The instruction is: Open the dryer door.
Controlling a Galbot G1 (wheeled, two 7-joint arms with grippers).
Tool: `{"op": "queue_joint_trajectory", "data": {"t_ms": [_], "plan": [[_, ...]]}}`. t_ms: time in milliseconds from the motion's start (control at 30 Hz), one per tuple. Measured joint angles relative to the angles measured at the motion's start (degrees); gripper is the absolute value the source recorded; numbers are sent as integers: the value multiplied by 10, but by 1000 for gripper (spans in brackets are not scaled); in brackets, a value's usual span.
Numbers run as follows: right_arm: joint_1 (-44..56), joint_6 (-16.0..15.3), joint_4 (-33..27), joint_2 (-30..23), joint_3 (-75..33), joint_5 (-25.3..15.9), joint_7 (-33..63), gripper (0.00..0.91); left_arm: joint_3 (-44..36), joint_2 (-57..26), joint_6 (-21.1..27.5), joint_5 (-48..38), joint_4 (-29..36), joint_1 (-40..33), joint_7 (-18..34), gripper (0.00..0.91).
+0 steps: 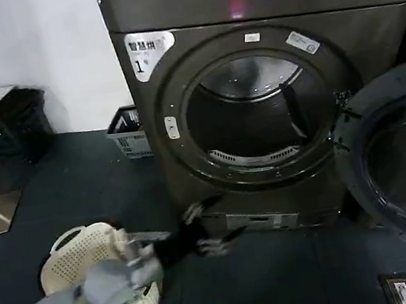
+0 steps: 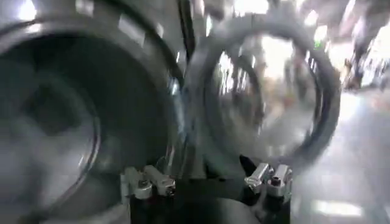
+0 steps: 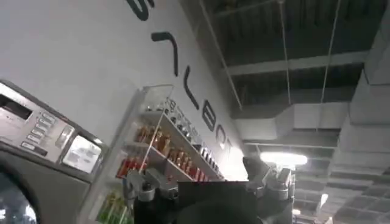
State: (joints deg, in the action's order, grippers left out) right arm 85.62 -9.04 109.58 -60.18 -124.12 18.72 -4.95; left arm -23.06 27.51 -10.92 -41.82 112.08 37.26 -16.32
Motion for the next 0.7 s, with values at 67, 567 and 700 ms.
{"op": "queue_joint_trajectory", "data": {"t_ms": [67,567,700], "plan": [[-4,4,-4,2,3,-5,-2,907,33,-41,19,21,7,34,-7,907],[-29,21,-16,1,32,-20,-14,907,126,-275,45,104,-7,125,-50,907],[-27,21,-18,3,32,-19,-16,907,114,-320,50,129,-13,126,-50,907]]}}
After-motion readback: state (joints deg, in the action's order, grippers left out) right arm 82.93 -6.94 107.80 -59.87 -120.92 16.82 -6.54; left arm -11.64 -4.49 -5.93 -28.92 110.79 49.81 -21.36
